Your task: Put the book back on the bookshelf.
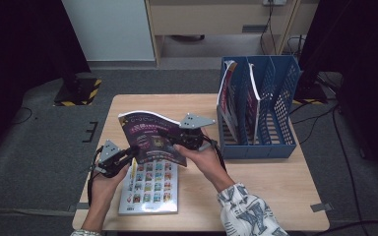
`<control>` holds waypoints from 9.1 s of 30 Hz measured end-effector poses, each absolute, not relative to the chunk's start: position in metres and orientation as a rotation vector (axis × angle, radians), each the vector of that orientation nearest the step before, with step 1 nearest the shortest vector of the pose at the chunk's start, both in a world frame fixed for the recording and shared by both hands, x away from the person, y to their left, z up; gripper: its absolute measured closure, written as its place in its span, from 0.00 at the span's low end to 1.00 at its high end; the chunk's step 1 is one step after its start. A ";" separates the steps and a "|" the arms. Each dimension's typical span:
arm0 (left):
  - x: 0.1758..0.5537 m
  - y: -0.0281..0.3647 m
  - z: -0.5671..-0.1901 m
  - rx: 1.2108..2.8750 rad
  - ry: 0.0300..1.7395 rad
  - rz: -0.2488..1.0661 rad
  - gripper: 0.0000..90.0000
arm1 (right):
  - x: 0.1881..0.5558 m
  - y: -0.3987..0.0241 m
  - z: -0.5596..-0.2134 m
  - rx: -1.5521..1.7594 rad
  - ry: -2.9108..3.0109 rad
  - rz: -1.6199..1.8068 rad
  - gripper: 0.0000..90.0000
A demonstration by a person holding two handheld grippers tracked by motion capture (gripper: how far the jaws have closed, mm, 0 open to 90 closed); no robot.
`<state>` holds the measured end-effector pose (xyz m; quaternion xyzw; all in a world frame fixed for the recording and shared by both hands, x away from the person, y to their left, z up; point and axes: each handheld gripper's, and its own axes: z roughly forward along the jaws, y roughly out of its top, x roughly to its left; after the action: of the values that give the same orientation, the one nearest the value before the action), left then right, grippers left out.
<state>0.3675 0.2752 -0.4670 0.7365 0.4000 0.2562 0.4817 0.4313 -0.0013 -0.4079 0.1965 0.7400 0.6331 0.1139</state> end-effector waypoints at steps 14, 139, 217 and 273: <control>0.369 0.289 -0.482 1.837 1.084 0.682 0.36 | 0.427 -0.010 -0.399 0.599 2.126 1.847 0.93; 0.372 0.308 -0.509 1.936 1.319 0.745 0.06 | 0.364 -0.177 -0.389 0.838 1.963 1.749 0.93; 0.371 0.308 -0.509 1.933 1.320 0.749 0.06 | 0.324 -0.287 -0.330 0.977 1.775 1.675 0.93; 0.372 0.308 -0.509 1.934 1.318 0.747 0.06 | 0.394 -0.292 -0.312 1.150 1.574 1.403 0.93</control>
<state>0.3719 0.3085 -0.5091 0.7415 0.5053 0.2866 0.3358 0.3939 -0.2922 -0.3116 0.4463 0.6111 0.5446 0.3616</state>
